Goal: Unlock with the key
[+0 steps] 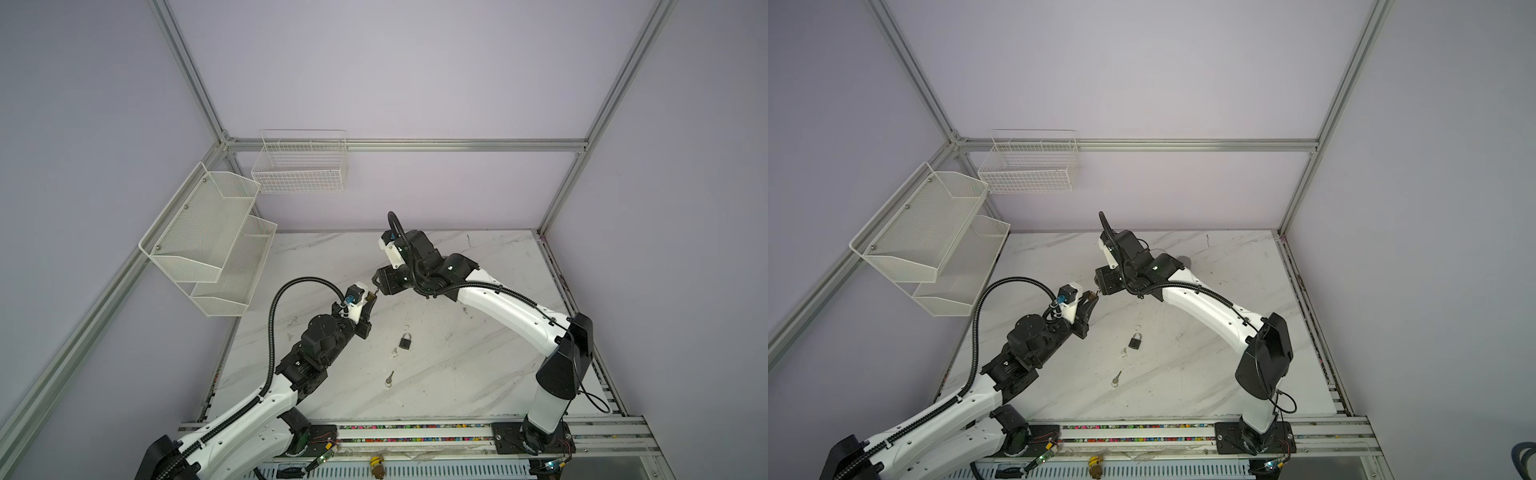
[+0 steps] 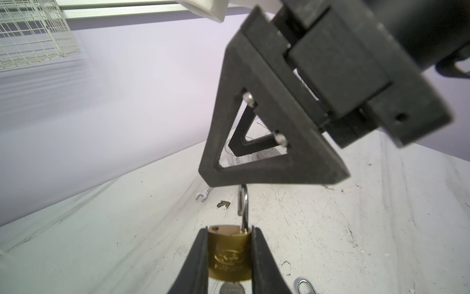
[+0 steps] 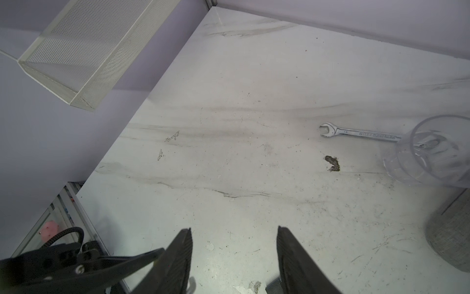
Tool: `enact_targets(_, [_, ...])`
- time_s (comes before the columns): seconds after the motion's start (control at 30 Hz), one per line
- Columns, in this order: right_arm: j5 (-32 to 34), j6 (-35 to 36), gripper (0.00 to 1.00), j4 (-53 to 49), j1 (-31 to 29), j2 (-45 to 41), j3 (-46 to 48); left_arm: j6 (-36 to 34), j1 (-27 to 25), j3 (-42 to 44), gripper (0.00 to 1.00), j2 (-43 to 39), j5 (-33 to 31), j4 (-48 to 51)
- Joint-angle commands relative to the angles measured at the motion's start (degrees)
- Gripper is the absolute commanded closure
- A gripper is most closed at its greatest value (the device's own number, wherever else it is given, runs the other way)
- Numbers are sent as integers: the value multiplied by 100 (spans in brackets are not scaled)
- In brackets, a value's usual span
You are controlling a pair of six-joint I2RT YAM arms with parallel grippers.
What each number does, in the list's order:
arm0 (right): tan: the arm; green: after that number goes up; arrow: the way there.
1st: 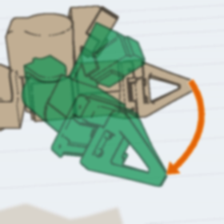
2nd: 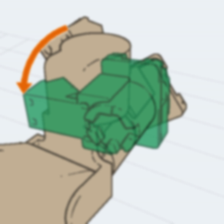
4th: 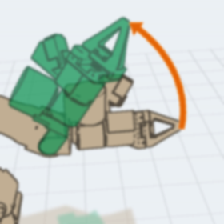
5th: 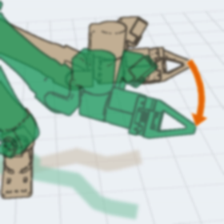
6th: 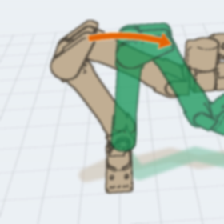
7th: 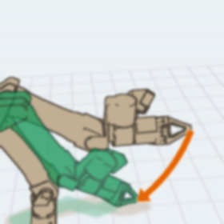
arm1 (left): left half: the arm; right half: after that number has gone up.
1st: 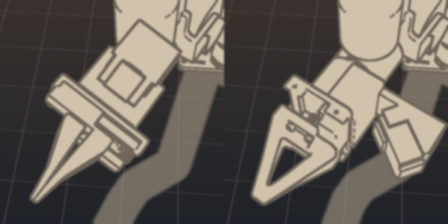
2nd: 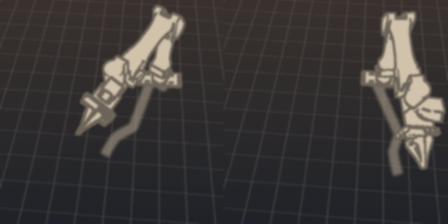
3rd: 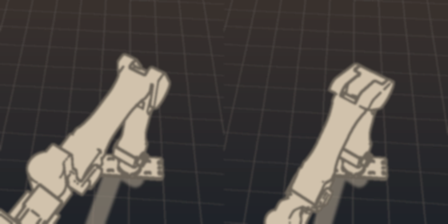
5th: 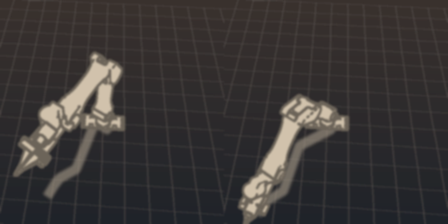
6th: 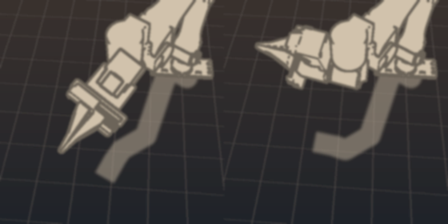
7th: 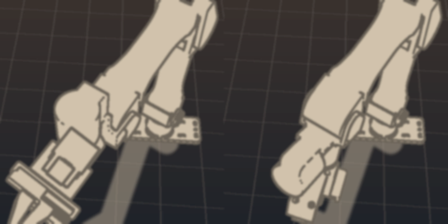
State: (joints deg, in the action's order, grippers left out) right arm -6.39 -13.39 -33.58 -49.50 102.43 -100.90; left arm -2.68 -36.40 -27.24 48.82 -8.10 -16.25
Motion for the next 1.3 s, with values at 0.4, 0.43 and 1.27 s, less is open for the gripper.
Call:
enact_targets(0.4, [103, 288, 42, -346, -16, -314, 253, -41, 17, 246, 100, 3, -146, -631])
enact_targets(0.43, [120, 288, 42, -321, -15, -337, 307, -37, 12, 246, 100, 19, -153, -626])
enact_targets(1.27, [1139, -487, 35, 591, 30, -1309, 1971, 3121, 172, -1362, 100, 1078, -1044, 3290])
